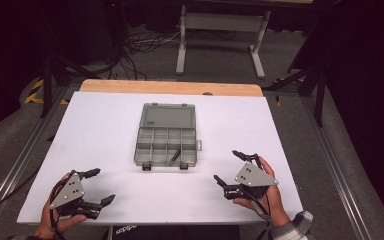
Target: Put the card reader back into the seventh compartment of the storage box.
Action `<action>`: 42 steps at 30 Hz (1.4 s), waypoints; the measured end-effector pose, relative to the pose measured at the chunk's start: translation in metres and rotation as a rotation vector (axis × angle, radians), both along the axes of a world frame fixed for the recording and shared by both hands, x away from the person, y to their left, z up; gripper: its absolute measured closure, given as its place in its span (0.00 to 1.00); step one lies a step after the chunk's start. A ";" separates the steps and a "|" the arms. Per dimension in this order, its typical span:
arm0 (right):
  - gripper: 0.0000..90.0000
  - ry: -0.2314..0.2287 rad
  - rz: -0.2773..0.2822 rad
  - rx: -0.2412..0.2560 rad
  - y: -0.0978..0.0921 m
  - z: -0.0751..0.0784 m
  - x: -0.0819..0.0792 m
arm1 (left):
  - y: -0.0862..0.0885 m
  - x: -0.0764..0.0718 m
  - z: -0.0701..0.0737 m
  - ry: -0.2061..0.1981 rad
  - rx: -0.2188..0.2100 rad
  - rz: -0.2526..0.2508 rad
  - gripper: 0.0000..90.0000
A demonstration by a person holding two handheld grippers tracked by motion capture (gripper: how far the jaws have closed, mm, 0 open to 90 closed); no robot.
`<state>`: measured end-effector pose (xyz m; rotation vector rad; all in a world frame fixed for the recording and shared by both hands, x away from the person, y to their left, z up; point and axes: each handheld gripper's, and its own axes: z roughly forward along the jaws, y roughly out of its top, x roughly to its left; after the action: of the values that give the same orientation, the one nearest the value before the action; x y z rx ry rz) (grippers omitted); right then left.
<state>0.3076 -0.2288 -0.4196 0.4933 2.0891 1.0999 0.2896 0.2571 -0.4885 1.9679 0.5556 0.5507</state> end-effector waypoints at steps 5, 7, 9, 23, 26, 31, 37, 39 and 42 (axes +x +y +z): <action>0.12 0.009 -0.015 0.006 -0.007 -0.006 -0.001 | -0.001 0.000 0.000 0.002 0.005 -0.003 0.08; 0.12 0.008 -0.030 -0.002 -0.008 -0.010 -0.002 | -0.001 0.000 0.000 0.003 0.006 -0.004 0.08; 0.11 0.015 -0.029 0.003 -0.012 -0.013 -0.002 | -0.001 0.000 0.000 0.003 0.006 -0.004 0.08; 0.10 0.015 -0.060 -0.001 -0.030 -0.033 -0.008 | -0.002 0.002 -0.001 0.005 0.003 -0.005 0.08; 0.10 0.020 -0.065 0.022 -0.035 -0.036 -0.009 | -0.003 0.003 -0.001 0.005 0.004 -0.007 0.08; 0.10 0.032 -0.084 0.036 -0.045 -0.042 -0.011 | -0.003 0.004 0.000 0.001 -0.004 -0.003 0.08; 0.11 0.077 -0.118 0.078 -0.057 -0.047 -0.014 | -0.002 0.006 0.002 -0.009 -0.015 -0.004 0.07; 0.11 0.083 -0.121 0.070 -0.060 -0.048 -0.015 | -0.001 0.006 0.002 -0.008 -0.017 -0.002 0.07; 0.11 0.086 -0.119 0.075 -0.060 -0.049 -0.014 | -0.002 0.007 0.002 -0.007 -0.016 -0.002 0.07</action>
<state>0.2932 -0.2892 -0.4686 0.7034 2.0683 1.1072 0.2966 0.2555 -0.4866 1.9501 0.5518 0.5503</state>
